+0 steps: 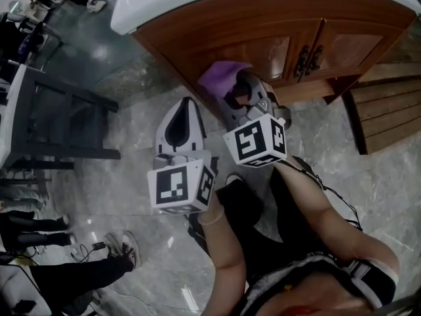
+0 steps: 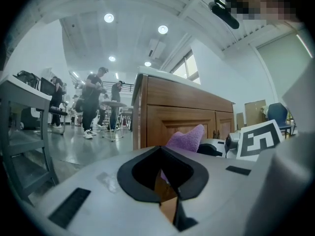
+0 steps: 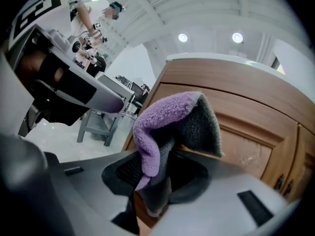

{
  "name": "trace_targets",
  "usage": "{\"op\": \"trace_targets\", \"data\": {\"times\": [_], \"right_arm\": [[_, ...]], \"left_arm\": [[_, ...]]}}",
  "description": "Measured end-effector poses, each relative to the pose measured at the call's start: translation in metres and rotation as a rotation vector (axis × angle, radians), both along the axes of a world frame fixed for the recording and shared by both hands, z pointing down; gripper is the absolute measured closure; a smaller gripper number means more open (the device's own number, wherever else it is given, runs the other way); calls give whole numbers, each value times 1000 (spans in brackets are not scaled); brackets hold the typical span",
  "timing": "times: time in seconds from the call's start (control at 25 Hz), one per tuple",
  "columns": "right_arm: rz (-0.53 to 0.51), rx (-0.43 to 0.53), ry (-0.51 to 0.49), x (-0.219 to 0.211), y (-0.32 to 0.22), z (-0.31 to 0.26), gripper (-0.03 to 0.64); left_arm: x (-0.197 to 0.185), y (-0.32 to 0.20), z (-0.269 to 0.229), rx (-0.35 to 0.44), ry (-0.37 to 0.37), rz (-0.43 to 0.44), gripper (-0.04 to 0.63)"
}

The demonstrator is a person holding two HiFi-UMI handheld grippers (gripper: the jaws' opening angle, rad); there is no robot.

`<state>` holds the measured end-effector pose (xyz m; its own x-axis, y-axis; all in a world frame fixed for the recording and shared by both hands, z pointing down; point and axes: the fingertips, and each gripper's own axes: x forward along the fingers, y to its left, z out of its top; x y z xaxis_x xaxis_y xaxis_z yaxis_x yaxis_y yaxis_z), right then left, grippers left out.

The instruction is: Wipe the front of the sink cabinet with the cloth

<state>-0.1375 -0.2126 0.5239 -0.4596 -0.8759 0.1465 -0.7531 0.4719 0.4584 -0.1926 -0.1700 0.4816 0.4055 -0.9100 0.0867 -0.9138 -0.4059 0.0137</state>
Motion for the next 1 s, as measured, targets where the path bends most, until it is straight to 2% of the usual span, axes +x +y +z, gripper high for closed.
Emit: {"op": "trace_targets", "data": {"times": [0.8,1.0], "right_arm": [[130,-22,-4,75,-1,1,448],[161,-24,-1,92,0,2,448]], "left_arm": [[45,-9,5,-19,-30,125,598],[47,-8,7,-24,-34,130,598]]}}
